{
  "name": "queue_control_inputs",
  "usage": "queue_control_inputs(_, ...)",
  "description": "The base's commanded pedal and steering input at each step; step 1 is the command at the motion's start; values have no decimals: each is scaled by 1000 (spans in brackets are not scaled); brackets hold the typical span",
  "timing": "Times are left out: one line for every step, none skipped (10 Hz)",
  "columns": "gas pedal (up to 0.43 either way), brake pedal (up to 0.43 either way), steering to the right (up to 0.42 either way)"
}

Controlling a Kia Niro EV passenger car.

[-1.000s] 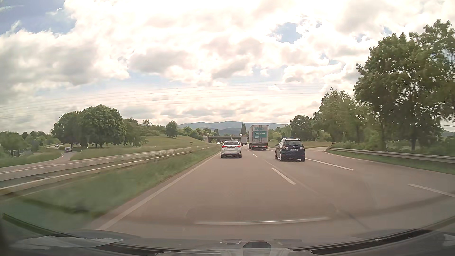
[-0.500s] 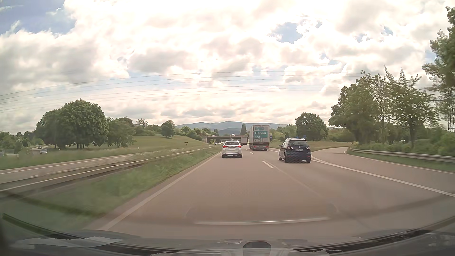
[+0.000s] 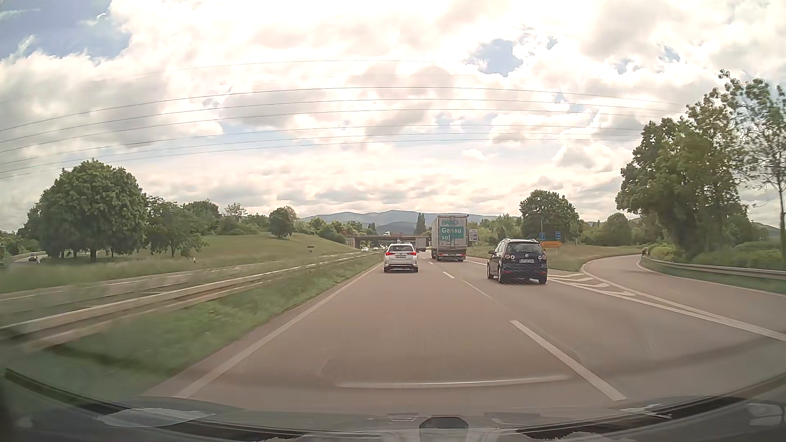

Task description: Follow the waypoints while adhering to traffic rules and regulations

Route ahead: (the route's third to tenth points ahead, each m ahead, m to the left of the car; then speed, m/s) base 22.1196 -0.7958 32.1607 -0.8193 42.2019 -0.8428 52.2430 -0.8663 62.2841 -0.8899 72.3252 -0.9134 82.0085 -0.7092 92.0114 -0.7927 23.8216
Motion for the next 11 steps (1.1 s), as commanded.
queue_control_inputs(110,0,0)
queue_control_inputs(130,0,0)
queue_control_inputs(138,0,0)
queue_control_inputs(138,0,0)
queue_control_inputs(138,0,0)
queue_control_inputs(138,0,0)
queue_control_inputs(150,0,0)
queue_control_inputs(150,0,0)
queue_control_inputs(157,0,0)
queue_control_inputs(157,0,0)
queue_control_inputs(157,0,0)
